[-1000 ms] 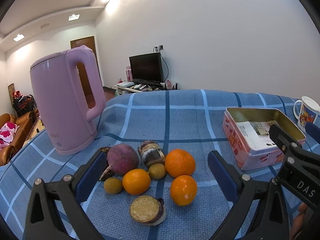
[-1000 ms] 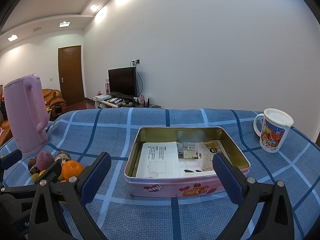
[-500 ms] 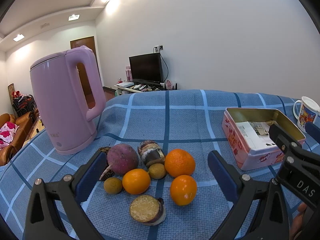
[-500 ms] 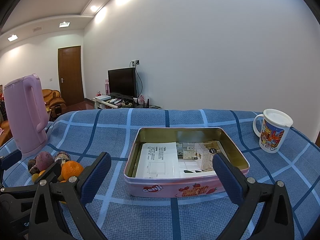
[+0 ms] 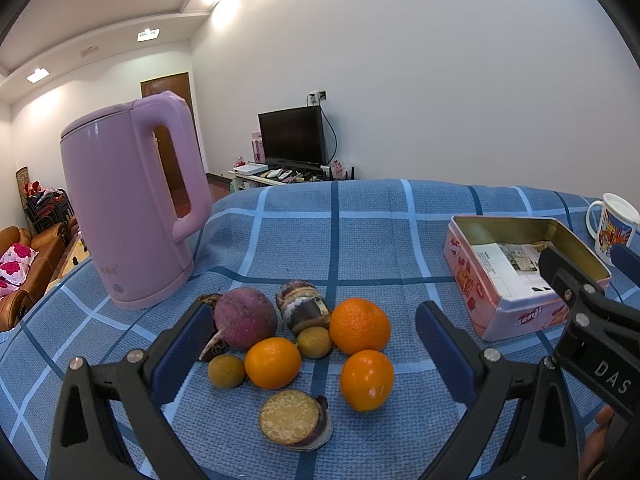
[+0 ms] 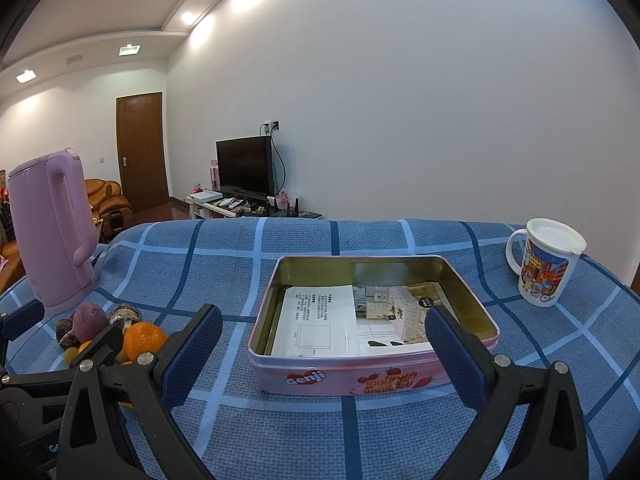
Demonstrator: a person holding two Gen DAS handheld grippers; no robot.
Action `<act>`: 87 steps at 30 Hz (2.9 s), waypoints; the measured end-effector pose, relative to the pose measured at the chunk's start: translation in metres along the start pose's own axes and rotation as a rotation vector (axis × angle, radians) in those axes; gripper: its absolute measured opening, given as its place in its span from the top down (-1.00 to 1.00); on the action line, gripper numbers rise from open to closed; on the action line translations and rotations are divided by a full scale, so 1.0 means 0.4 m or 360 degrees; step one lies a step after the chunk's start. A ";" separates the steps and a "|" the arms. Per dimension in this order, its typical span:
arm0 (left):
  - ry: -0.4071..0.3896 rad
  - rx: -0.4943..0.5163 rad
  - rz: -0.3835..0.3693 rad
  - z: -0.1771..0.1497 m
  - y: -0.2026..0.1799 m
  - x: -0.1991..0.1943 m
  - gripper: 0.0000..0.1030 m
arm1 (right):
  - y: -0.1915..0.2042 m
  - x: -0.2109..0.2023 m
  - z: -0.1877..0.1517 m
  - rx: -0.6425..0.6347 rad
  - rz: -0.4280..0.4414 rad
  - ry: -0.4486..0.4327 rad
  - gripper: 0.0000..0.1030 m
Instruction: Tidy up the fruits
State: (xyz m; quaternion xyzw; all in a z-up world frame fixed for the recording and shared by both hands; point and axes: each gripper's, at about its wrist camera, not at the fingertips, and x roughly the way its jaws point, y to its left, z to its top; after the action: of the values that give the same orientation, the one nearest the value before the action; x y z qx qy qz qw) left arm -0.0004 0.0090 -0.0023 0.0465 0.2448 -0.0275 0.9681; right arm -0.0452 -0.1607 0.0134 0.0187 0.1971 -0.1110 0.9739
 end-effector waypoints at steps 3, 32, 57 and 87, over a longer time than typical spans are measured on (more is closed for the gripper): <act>0.0002 -0.0002 0.0001 0.000 0.000 0.000 -1.00 | 0.000 0.000 0.000 0.0000 -0.0001 0.0001 -0.98; 0.0063 -0.0219 0.0177 -0.037 0.261 -0.057 -1.00 | 0.081 -0.005 -0.009 -0.0126 0.0349 0.0066 -0.96; 0.0221 0.0036 0.0207 -0.087 0.197 -0.089 -0.99 | 0.252 0.145 -0.086 -0.0218 0.0767 0.0743 0.26; 0.0601 -0.0193 -0.0369 -0.115 0.108 0.044 0.24 | 0.088 0.018 -0.035 -0.0194 0.0593 0.0283 0.26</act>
State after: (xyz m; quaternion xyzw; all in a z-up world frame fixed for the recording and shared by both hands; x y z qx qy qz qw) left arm -0.0034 0.0560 -0.0477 -0.0360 0.4265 -0.1146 0.8965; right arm -0.0363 -0.1266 -0.0025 0.0056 0.2818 0.0851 0.9557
